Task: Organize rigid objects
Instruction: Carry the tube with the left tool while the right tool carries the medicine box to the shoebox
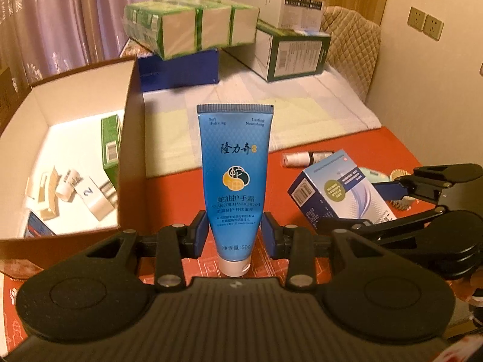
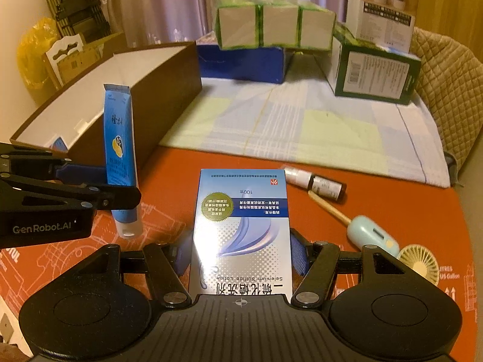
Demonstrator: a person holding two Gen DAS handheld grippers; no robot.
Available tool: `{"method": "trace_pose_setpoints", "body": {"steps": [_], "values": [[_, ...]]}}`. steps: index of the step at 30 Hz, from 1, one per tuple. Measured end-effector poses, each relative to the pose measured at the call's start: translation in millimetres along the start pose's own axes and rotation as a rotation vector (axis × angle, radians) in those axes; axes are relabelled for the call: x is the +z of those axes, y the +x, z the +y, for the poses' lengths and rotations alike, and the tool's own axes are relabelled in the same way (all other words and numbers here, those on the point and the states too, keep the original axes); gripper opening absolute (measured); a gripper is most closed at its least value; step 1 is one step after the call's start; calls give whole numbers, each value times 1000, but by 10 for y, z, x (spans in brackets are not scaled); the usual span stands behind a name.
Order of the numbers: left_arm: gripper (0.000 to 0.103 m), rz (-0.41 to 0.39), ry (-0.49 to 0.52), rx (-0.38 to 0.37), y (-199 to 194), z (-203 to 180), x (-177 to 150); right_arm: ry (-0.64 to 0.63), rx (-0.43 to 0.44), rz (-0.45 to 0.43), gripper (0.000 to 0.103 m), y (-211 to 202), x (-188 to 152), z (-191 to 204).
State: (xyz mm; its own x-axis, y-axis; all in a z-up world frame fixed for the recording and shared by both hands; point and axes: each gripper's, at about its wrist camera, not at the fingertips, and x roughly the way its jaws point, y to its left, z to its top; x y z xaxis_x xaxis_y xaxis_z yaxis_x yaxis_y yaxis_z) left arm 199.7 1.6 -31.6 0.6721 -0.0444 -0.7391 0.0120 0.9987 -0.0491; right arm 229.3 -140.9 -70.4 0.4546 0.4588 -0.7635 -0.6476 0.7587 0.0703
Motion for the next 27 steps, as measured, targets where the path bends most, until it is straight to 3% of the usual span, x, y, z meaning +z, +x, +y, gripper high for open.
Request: {"method": "trace_pose_setpoints", "body": {"steps": [15,27], "values": [[33,-123,-17,36,-349,313,242,-54,29,-115,61,-154,441,356],[33,-190,-47,130,-656,943,489,-93,106,-192,61,-135,958,912]]}}
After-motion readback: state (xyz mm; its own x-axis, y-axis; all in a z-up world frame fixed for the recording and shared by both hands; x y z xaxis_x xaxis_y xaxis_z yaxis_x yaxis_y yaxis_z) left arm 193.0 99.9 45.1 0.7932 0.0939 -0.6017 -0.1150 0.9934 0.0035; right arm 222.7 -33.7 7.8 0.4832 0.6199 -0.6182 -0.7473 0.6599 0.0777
